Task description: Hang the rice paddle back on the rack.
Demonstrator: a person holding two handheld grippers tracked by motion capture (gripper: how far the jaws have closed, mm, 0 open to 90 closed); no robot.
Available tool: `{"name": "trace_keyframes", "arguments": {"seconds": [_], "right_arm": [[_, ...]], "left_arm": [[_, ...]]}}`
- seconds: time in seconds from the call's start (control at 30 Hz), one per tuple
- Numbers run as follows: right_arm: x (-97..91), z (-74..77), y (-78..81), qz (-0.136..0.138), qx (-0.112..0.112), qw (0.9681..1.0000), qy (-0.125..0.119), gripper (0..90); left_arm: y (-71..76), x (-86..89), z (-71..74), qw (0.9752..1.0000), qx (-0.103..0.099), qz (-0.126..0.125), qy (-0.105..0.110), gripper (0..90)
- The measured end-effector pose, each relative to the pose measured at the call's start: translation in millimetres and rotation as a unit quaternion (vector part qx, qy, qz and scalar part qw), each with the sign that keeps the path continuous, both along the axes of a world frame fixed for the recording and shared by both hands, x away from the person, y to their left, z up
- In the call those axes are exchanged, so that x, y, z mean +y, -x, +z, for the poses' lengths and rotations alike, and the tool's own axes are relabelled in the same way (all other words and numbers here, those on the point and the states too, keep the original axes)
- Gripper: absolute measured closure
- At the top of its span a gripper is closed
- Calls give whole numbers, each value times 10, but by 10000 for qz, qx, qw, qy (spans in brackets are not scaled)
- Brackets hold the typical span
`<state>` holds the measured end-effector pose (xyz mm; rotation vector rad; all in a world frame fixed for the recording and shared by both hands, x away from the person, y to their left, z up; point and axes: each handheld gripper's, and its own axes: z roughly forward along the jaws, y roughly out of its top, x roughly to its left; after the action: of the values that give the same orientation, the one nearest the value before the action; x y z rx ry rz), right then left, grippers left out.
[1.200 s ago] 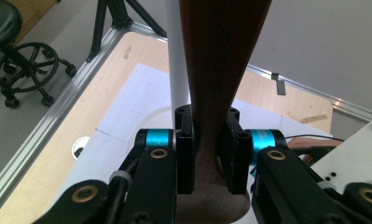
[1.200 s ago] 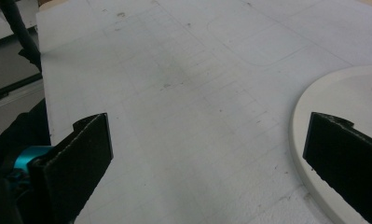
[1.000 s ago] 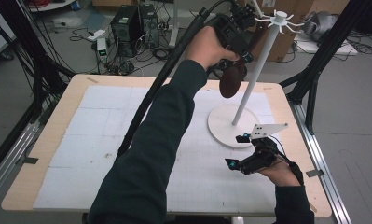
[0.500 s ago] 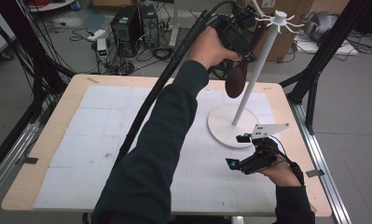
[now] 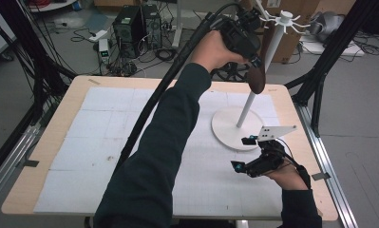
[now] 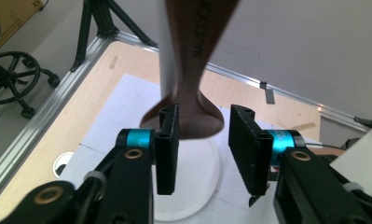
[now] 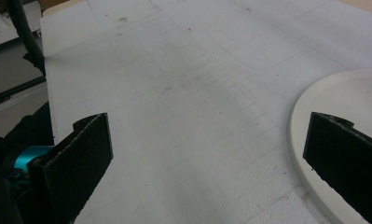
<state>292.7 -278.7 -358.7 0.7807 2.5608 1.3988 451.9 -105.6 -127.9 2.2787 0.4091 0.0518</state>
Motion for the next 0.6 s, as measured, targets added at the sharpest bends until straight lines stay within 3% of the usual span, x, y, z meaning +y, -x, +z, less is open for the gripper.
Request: {"name": "trace_keyframes", "arguments": {"seconds": [0.23,0.37,0.6], "right_arm": [[-19,24,16,-32,-19,10000,-64,3],[-2,39,31,-8,-15,10000,-69,3],[41,70,48,71,-72,9999,-75,3]], "left_arm": [[186,76,32,9999,44,-130,44,507],[281,182,21,9999,102,71,79,439],[473,463,-11,9995,-81,288,88,310]]}}
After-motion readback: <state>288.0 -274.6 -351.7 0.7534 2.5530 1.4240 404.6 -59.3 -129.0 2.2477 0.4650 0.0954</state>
